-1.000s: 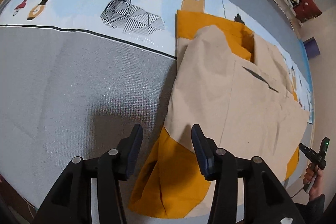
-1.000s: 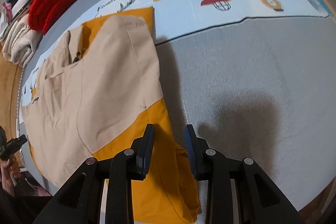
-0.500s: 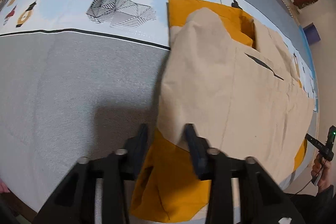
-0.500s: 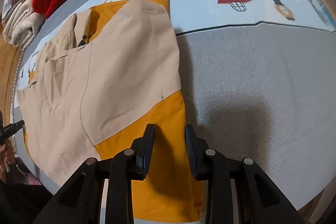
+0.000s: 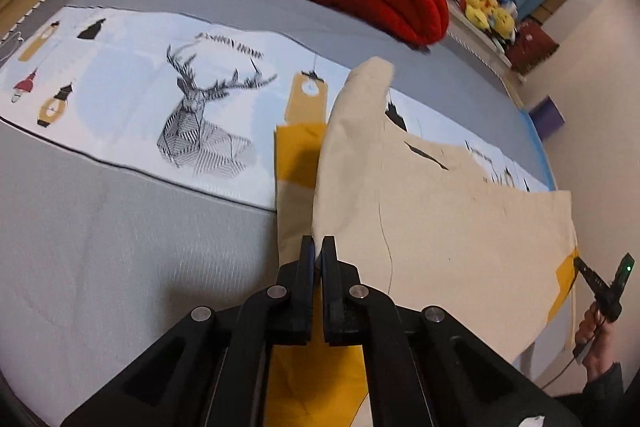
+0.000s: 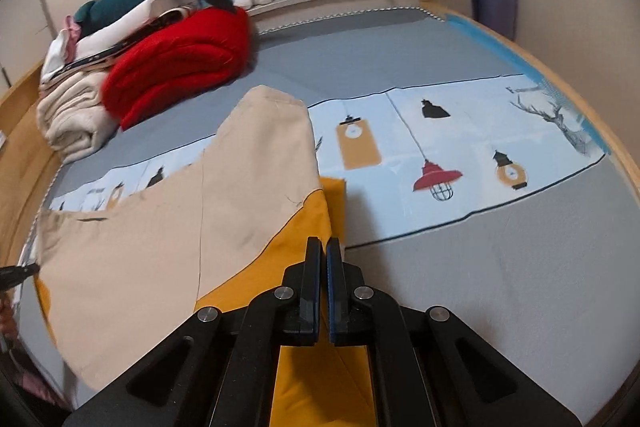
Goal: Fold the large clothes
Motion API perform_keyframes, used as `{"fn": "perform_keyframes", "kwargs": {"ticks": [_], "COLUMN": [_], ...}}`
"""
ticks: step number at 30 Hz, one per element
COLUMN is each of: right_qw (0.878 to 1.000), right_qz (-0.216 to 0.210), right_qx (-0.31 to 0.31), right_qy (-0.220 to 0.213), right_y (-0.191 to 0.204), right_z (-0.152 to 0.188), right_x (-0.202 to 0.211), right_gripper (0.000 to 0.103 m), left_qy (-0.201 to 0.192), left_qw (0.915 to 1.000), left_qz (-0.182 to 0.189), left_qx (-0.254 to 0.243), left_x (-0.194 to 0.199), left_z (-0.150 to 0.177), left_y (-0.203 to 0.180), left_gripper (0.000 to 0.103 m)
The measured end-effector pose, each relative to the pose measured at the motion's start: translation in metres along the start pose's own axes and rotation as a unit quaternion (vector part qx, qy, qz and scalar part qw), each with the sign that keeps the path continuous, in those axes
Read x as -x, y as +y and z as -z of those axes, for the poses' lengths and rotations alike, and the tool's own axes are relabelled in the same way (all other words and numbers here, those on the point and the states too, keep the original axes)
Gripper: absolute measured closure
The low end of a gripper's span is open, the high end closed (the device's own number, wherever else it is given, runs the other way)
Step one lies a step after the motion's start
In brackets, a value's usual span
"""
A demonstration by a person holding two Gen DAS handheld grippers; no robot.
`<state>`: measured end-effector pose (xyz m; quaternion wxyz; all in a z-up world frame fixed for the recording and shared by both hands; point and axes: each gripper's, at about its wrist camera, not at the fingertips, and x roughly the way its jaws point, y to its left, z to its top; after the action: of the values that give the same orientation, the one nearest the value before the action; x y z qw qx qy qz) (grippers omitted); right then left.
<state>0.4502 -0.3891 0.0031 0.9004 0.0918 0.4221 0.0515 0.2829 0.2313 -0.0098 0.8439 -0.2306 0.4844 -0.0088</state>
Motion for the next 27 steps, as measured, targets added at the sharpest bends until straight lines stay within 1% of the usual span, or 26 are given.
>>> {"fn": "perform_keyframes", "kwargs": {"ticks": [2, 3, 5, 7, 8, 11, 12, 13, 14, 15, 17, 19, 21, 22, 23, 24, 25, 27], "right_qw": [1.0, 1.0, 1.0, 0.999, 0.999, 0.998, 0.997, 0.996, 0.996, 0.996, 0.996, 0.994, 0.991, 0.99, 0.988, 0.986, 0.983, 0.975], "right_qz": [0.008, 0.013, 0.025, 0.031, 0.034, 0.044, 0.053, 0.06, 0.066, 0.072, 0.084, 0.095, 0.102, 0.091, 0.077, 0.064, 0.059, 0.072], "right_qx": [-0.001, -0.001, 0.0, -0.007, -0.013, -0.008, -0.003, -0.001, -0.003, -0.008, -0.02, -0.031, -0.032, -0.038, -0.044, -0.046, -0.041, -0.018], "right_qy": [0.003, 0.005, 0.007, 0.009, 0.003, -0.046, -0.06, -0.065, -0.061, -0.047, -0.01, 0.046, 0.08, 0.105, 0.123, 0.149, 0.172, 0.207], "right_y": [0.003, 0.004, 0.005, 0.003, 0.002, 0.01, 0.014, 0.016, 0.017, 0.015, 0.009, 0.002, -0.003, -0.007, -0.011, -0.013, -0.016, -0.019], "right_z": [-0.004, -0.006, -0.01, -0.015, -0.02, -0.031, -0.034, -0.035, -0.036, -0.036, -0.034, -0.027, -0.019, -0.015, -0.01, -0.004, 0.003, 0.017], "right_x": [-0.011, -0.016, -0.028, -0.039, -0.043, -0.034, -0.032, -0.033, -0.039, -0.048, -0.068, -0.094, -0.108, -0.115, -0.119, -0.124, -0.128, -0.134], "right_gripper": [0.101, 0.101, 0.101, 0.101, 0.101, 0.102, 0.102, 0.102, 0.102, 0.102, 0.101, 0.1, 0.098, 0.097, 0.097, 0.094, 0.091, 0.087], "left_qy": [-0.012, -0.014, -0.016, -0.019, -0.027, -0.065, -0.07, -0.07, -0.061, -0.045, 0.013, 0.053, 0.057, 0.05, 0.041, 0.036, 0.033, 0.05], "left_qw": [0.9999, 0.9998, 0.9994, 0.9991, 0.9989, 0.997, 0.9965, 0.9959, 0.996, 0.9964, 0.9951, 0.9908, 0.9894, 0.99, 0.9914, 0.9931, 0.9954, 0.9966], "left_qz": [-0.007, -0.011, -0.031, -0.038, -0.039, -0.04, -0.044, -0.055, -0.065, -0.07, -0.097, -0.122, -0.129, -0.126, -0.116, -0.103, -0.079, -0.037], "left_qx": [0.001, 0.0, -0.006, -0.009, -0.008, -0.009, -0.009, -0.011, -0.014, -0.015, -0.012, -0.021, -0.034, -0.041, -0.042, -0.042, -0.043, -0.054], "left_x": [-0.005, -0.006, -0.017, -0.021, -0.022, -0.019, -0.021, -0.027, -0.036, -0.045, -0.074, -0.091, -0.089, -0.082, -0.073, -0.067, -0.06, -0.057], "left_z": [-0.006, -0.011, -0.018, -0.021, -0.025, -0.038, -0.039, -0.041, -0.042, -0.043, -0.04, -0.036, -0.034, -0.036, -0.037, -0.037, -0.037, -0.031], "left_y": [-0.003, -0.001, -0.003, -0.003, -0.004, -0.009, -0.01, -0.011, -0.011, -0.01, -0.004, 0.001, 0.0, -0.002, -0.003, -0.003, -0.004, -0.009], "left_gripper": [0.101, 0.101, 0.101, 0.101, 0.101, 0.101, 0.101, 0.101, 0.101, 0.101, 0.096, 0.094, 0.093, 0.091, 0.085, 0.081, 0.076, 0.075]}}
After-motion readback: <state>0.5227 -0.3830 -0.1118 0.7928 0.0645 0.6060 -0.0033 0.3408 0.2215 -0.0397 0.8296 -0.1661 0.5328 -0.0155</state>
